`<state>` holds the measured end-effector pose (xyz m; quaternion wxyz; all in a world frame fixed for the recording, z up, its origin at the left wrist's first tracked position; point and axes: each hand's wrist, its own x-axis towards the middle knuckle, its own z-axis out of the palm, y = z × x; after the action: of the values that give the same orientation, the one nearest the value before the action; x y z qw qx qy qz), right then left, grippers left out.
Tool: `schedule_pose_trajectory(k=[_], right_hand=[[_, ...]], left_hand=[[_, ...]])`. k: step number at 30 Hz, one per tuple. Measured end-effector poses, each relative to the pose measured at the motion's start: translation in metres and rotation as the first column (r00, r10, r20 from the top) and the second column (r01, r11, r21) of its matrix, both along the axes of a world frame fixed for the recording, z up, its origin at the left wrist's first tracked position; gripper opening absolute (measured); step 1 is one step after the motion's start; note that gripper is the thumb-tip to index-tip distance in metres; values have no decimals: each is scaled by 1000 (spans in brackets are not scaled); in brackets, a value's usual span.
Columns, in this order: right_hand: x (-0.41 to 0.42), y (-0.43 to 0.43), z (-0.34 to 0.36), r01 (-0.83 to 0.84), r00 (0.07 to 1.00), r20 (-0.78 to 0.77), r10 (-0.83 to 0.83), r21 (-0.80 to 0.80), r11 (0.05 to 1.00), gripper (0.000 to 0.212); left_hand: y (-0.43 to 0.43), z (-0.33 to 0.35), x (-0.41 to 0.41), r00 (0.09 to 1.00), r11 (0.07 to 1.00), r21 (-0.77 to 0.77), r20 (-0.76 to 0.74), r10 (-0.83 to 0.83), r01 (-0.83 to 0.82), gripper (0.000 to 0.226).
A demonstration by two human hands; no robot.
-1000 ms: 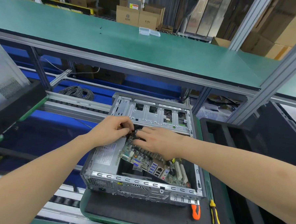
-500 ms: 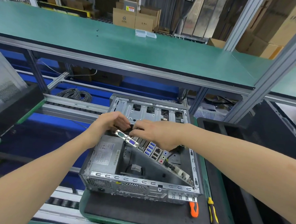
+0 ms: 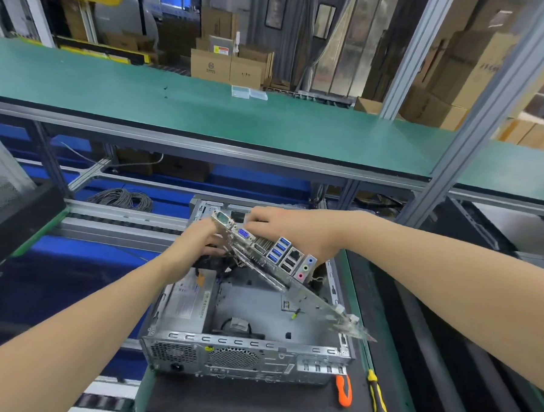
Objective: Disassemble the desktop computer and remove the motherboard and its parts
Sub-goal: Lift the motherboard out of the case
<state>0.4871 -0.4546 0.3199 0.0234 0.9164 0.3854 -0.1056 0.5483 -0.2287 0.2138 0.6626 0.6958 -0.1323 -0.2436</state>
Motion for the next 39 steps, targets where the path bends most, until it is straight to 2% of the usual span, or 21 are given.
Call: schedule_pose_trajectory(k=[3, 5, 8, 10, 12, 15, 17, 20, 23, 25, 28, 31, 34, 37, 39], right_hand=[[-11, -9, 16, 30, 999, -34, -29, 17, 999, 108], [-23, -15, 29, -1, 999, -37, 2, 42, 999, 105], [-36, -18, 40, -103, 990, 104, 91, 120, 987, 84], [-40, -10, 43, -67, 994, 97, 59, 77, 995, 78], [-38, 0, 41, 22, 999, 33, -20, -61, 998, 90], [-36, 11, 38, 36, 998, 44, -33, -57, 998, 101], [-41, 19, 34, -43, 986, 157, 52, -59, 997, 100], [-56, 36, 23, -112, 934, 316, 168, -187, 976, 104], [-69, 53, 8, -134, 912, 344, 222, -260, 956, 90], [-77, 58, -4, -142, 881, 391, 268, -321, 936, 74], [-84, 58, -25, -150, 850, 443, 285, -315, 937, 44], [-85, 60, -42, -179, 834, 457, 310, -308, 934, 41], [-86, 66, -59, -165, 803, 501, 324, -335, 928, 32], [-87, 69, -64, -117, 826, 497, 267, -312, 943, 41], [-89, 69, -63, -114, 829, 498, 256, -298, 948, 43]], left_hand=[[-6, -1, -1, 981, 964, 180, -15, -196, 195, 58], [-10, 0, -4, 969, 936, 255, -25, -245, 243, 61], [-17, 3, -9, 957, 919, 291, 27, -287, 267, 49], [-19, 4, -7, 955, 904, 342, 54, -291, 256, 36], [-17, 3, -3, 943, 881, 420, 145, -301, 217, 33], [-4, 3, 5, 950, 924, 343, 193, -246, 169, 25], [1, 5, 11, 944, 940, 292, 221, -246, 176, 22], [6, 1, 20, 944, 933, 322, 227, -240, 160, 21], [10, -7, 22, 953, 934, 339, 230, -199, 113, 14], [12, -11, 23, 956, 932, 353, 235, -178, 87, 13], [17, -13, 23, 961, 934, 348, 217, -169, 86, 15], [19, -6, 19, 961, 942, 313, 201, -192, 122, 17], [21, -1, 16, 952, 946, 236, 155, -264, 223, 3], [26, -1, 21, 909, 898, 365, 234, -345, 247, 27], [27, -4, 26, 934, 911, 366, 220, -281, 188, 31]])
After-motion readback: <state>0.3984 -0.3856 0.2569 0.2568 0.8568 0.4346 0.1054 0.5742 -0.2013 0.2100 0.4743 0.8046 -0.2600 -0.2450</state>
